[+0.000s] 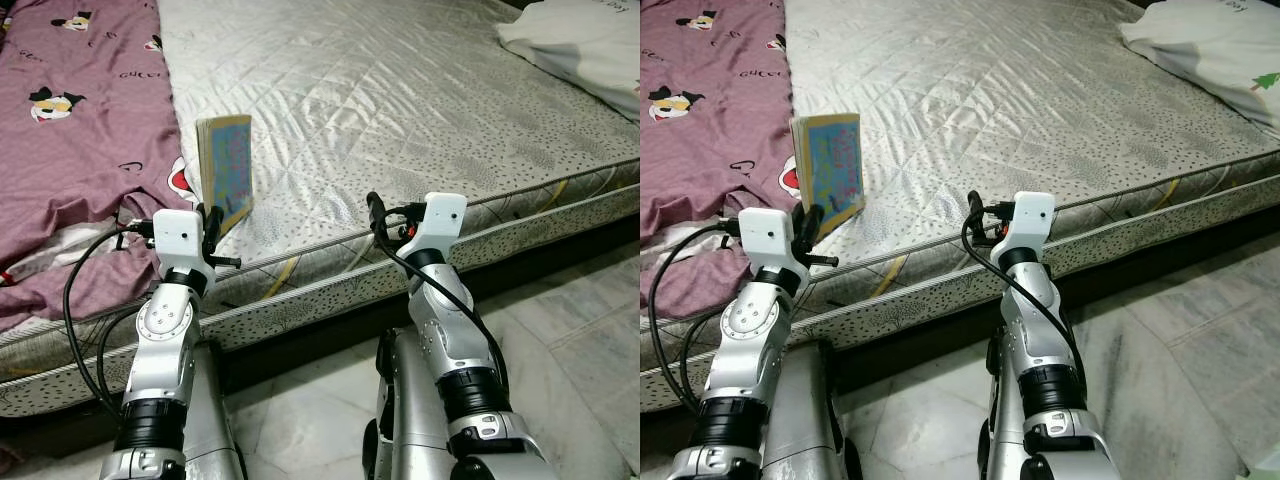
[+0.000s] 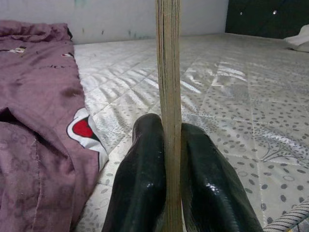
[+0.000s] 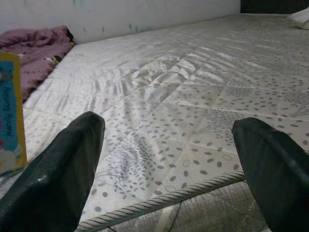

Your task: Clean up the room

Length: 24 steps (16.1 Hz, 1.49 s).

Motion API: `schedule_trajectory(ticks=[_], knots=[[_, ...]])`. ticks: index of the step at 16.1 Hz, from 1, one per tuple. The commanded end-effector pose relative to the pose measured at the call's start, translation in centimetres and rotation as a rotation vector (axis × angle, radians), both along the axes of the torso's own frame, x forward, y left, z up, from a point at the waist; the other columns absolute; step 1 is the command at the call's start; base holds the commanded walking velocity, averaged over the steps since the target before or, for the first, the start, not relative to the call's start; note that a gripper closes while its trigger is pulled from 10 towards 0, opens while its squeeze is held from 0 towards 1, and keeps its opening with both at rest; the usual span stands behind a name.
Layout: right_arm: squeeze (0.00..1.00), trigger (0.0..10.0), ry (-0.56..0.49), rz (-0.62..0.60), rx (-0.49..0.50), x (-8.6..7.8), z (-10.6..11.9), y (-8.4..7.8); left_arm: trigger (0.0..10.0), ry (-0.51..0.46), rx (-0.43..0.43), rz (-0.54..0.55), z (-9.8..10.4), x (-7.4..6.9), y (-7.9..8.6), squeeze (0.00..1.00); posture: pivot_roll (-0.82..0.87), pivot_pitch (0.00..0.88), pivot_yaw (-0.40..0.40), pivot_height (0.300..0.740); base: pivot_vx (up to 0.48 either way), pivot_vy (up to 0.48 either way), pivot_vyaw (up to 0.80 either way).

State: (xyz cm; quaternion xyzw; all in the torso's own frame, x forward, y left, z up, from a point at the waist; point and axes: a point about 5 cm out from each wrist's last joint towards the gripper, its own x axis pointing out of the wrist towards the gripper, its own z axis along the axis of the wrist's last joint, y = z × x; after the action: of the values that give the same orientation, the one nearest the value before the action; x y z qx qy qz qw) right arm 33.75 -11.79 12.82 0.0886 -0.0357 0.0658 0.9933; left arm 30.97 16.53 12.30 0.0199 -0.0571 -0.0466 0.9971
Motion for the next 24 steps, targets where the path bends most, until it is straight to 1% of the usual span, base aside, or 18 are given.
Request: schedule_trajectory(ticks=[1,2,3,4,5,6,7,9,10,11,12,14,16,18,19,21,22,24], knots=[[0.0,10.0,-0.024,0.013,0.016,0.3,0.7,0.2,10.0,-0.059,0.013,-0.015,1.5,0.1,-0.4,0.0,0.06,0.0,0.026,0.467,0.0,0.0,0.0],[0.0,10.0,-0.03,0.017,0.025,0.4,0.9,0.2,10.0,-0.083,0.023,-0.018,2.1,0.0,-0.8,0.0,0.06,0.0,0.024,0.472,0.0,0.0,0.0],[0.0,10.0,-0.042,0.017,0.033,0.5,1.3,0.1,10.0,-0.115,0.045,0.007,3.0,-0.1,-1.3,0.0,0.05,0.0,0.022,0.482,0.0,0.0,0.0],[0.0,10.0,-0.046,0.017,0.034,0.5,1.5,0.1,10.0,-0.117,0.057,0.014,3.1,-0.1,-1.4,0.0,0.05,0.0,0.022,0.487,0.0,0.0,0.0],[0.0,10.0,-0.054,0.016,0.033,0.5,1.6,0.0,10.0,-0.106,0.073,0.013,2.6,-0.2,-1.4,0.0,0.03,0.0,0.032,0.497,0.0,0.0,0.0],[0.0,10.0,-0.058,-0.003,0.042,0.4,1.7,-0.3,10.0,-0.085,0.072,0.021,2.0,-0.2,-1.3,0.0,0.01,0.0,0.043,0.517,0.0,0.0,0.0],[0.0,10.0,-0.066,-0.016,0.05,0.2,2.0,-0.6,10.0,-0.077,0.06,0.021,2.0,-0.2,-1.1,0.0,0.0,0.0,0.051,0.527,0.0,0.0,0.0],[0.0,10.0,-0.086,-0.026,0.059,0.0,2.7,-0.7,10.0,-0.096,0.084,0.052,2.6,0.3,-0.9,0.0,-0.01,0.0,0.06,0.552,0.0,0.0,0.0],[0.0,10.0,-0.088,-0.027,0.061,-0.1,2.8,-0.7,10.0,-0.096,0.089,0.051,2.7,0.4,-0.9,0.0,-0.01,0.0,0.061,0.557,0.0,0.0,0.0],[0.0,10.0,-0.089,-0.027,0.063,-0.2,2.9,-0.7,10.0,-0.096,0.093,0.049,2.8,0.5,-1.0,0.0,-0.01,0.0,0.061,0.562,0.0,0.0,0.0],[0.0,10.0,-0.082,-0.023,0.062,-0.5,2.7,-0.5,10.0,-0.102,0.106,0.041,3.0,0.4,-1.0,0.0,-0.01,0.0,0.057,0.577,0.0,0.0,0.0],[0.0,10.0,-0.064,-0.027,0.06,-0.7,2.2,-0.5,10.0,-0.108,0.128,0.05,2.9,0.2,-0.9,0.0,-0.01,0.0,0.046,0.597,0.0,0.0,0.0],[0.0,10.0,-0.062,-0.016,0.05,-0.6,2.4,-0.5,10.0,-0.102,0.112,0.072,3.0,0.5,-1.0,0.0,0.0,0.0,0.037,0.612,0.0,0.0,0.0],[0.0,10.0,-0.062,-0.013,0.041,-0.5,2.6,-0.5,10.0,-0.109,0.114,0.082,3.1,0.5,-1.2,0.0,0.0,0.0,0.036,0.622,0.0,0.0,0.0],[0.0,10.0,-0.058,-0.016,0.034,-0.5,2.5,-0.6,10.0,-0.109,0.121,0.072,3.1,0.4,-1.4,0.0,0.0,0.0,0.039,0.637,0.0,0.0,0.0],[0.0,10.0,-0.053,-0.024,0.03,-0.7,2.3,-0.7,10.0,-0.108,0.12,0.066,3.0,0.3,-1.5,0.0,0.0,0.0,0.044,0.647,0.0,0.0,0.0],[0.0,10.0,-0.042,-0.035,0.026,-1.0,2.0,-0.8,10.0,-0.107,0.115,0.056,3.0,0.3,-1.6,0.0,-0.01,0.0,0.045,0.662,0.0,0.0,0.0],[0.0,10.0,-0.046,-0.045,0.011,-1.0,2.0,-0.8,10.0,-0.113,0.111,0.042,3.1,0.4,-1.9,0.0,-0.01,0.0,0.044,0.687,0.0,0.0,0.0]])
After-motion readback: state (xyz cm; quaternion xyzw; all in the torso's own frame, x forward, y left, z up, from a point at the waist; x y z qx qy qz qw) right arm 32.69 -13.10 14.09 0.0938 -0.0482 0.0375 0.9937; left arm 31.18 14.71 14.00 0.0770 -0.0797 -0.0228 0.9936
